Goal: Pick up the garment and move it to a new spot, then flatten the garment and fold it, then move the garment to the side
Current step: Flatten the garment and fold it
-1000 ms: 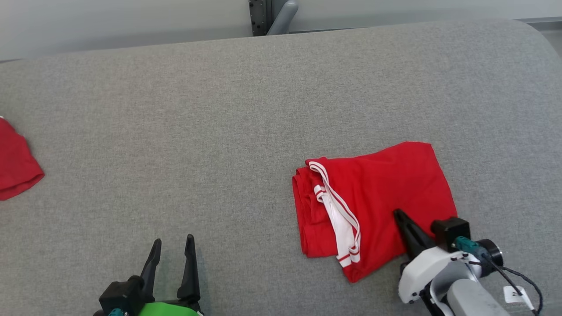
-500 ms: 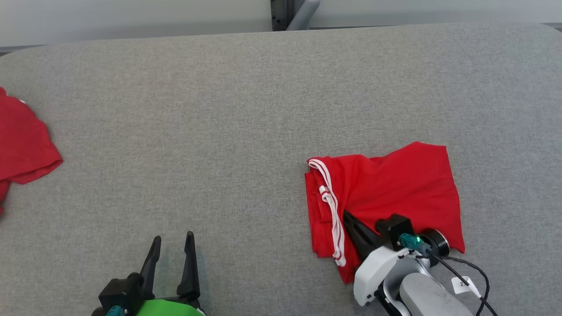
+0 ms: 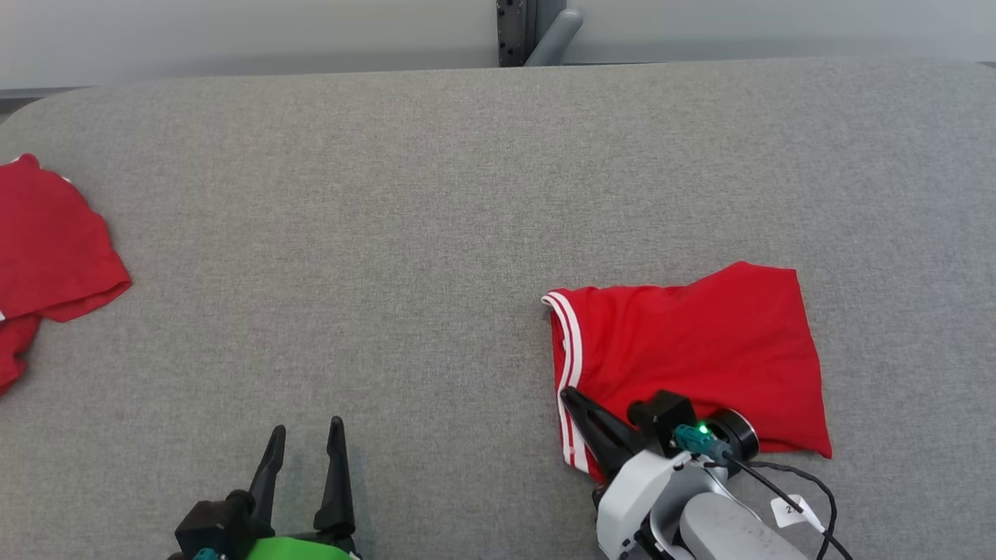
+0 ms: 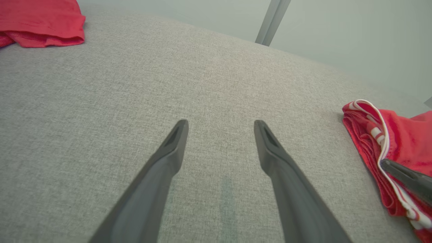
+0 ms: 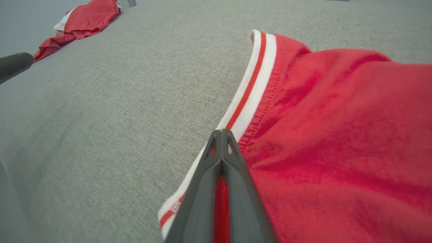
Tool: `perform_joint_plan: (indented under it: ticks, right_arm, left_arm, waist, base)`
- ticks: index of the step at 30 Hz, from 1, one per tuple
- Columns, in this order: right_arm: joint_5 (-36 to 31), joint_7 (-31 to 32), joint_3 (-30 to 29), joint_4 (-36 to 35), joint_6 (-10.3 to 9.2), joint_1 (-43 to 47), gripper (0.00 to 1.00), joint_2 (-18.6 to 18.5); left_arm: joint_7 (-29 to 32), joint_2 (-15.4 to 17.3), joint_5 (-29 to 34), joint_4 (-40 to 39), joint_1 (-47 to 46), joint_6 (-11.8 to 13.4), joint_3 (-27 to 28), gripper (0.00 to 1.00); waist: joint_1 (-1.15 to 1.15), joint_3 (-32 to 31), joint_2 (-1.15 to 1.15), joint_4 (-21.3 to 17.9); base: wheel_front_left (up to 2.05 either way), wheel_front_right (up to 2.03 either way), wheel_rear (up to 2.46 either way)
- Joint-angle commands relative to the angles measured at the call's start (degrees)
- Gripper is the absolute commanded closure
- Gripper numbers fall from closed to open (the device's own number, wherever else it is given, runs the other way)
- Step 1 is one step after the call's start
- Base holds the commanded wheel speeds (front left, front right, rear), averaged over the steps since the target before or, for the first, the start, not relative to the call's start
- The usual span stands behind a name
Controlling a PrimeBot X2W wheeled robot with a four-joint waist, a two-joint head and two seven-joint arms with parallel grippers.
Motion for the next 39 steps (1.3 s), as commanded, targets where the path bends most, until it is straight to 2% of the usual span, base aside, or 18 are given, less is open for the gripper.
perform_joint_plan:
  ticks: [1, 10, 13, 14, 15, 16, 17, 20, 21, 28, 33, 39]
  right_arm:
    - [0.32, 0.03, -0.2, -0.67, 0.02, 0.33, 1.0, -0.19]
    - [0.52, 0.83, -3.61, -1.04, 0.02, 2.26, 1.0, -0.75]
    - [1.03, 0.61, -5.7, -2.76, 0.01, 4.13, 1.0, -2.17]
    - [0.93, 0.58, -6.8, -3.46, 0.01, 4.94, 0.74, -2.9]
    - [0.48, 0.52, -7.81, -4.22, 0.02, 5.72, 0.53, -3.56]
    - [0.1, 0.44, -8.97, -5.26, 0.02, 6.55, 0.08, -4.18]
    - [-0.13, 0.42, -10.54, -6.29, 0.02, 7.48, 0.0, -4.69]
    - [-1.45, 0.01, -16.84, -11.46, 0.0, 11.48, 0.0, -7.04]
    - [-1.45, 0.01, -16.84, -11.46, 0.0, 11.48, 0.0, -7.04]
    - [-5.45, -0.04, -30.15, -21.81, 0.0, 19.23, 0.0, -6.99]
    - [-7.47, -0.06, -36.19, -25.71, 0.0, 23.3, 0.0, -6.54]
    - [-7.63, -0.07, -41.07, -27.03, 0.0, 26.84, 0.0, -6.09]
  left_arm:
    - [-0.15, 0.14, -0.34, -0.35, 0.49, 0.29, -0.1, 0.0]
    - [-0.15, 0.14, -0.66, -0.03, 1.35, 0.34, 0.05, 0.0]
    - [-0.15, 0.14, -0.58, 0.11, 1.81, 0.25, 0.64, 0.0]
    - [-0.15, 0.14, -0.38, 0.23, 2.02, 0.13, 0.95, 0.0]
    - [-0.15, 0.15, -0.2, 0.28, 2.23, 0.04, 1.27, 0.0]
    - [-0.15, 0.14, -0.04, 0.3, 2.51, -0.1, 1.59, 0.0]
    - [-0.15, 0.14, 0.25, 0.34, 2.78, -0.19, 1.86, 0.0]
    - [-0.15, 0.14, 1.39, 0.5, 4.14, -0.67, 3.69, 0.0]
    - [-0.15, 0.14, 1.39, 0.5, 4.14, -0.67, 3.69, 0.0]
    - [-0.15, 0.13, 2.67, -1.29, 5.8, -1.41, 5.93, 0.0]
    - [-0.15, 0.14, 4.52, -2.18, 6.06, -2.51, 6.46, 0.0]
    - [-0.15, 0.14, 6.04, -2.88, 6.76, -4.24, 7.93, 0.0]
  waist:
    - [0.0, -0.3, 0.0, -0.24]
    - [0.0, -1.7, 0.0, -1.35]
    - [0.0, -2.99, 0.0, -1.67]
    - [0.0, -3.51, 0.0, -1.84]
    - [0.0, -4.0, 0.0, -2.04]
    - [0.0, -4.47, 0.0, -2.24]
    - [0.0, -4.95, 0.0, -2.47]
    - [0.0, -7.04, 0.0, -3.31]
    - [0.0, -7.04, 0.0, -3.31]
    - [0.0, -10.03, 0.0, -4.21]
    - [0.0, -10.95, 0.0, -3.87]
    - [0.0, -12.18, 0.0, -3.55]
  base:
    - [0.0, 0.0, 0.0]
    - [0.0, 0.0, 0.0]
    - [0.0, 0.0, 0.0]
    - [0.0, 0.0, 0.0]
    - [0.0, 0.0, 0.0]
    - [0.0, 0.0, 0.0]
    - [0.0, 0.0, 0.0]
    - [0.0, 0.0, 0.0]
    - [0.0, 0.0, 0.0]
    - [0.0, 0.0, 0.0]
    - [0.0, 0.0, 0.0]
    - [0.0, 0.0, 0.0]
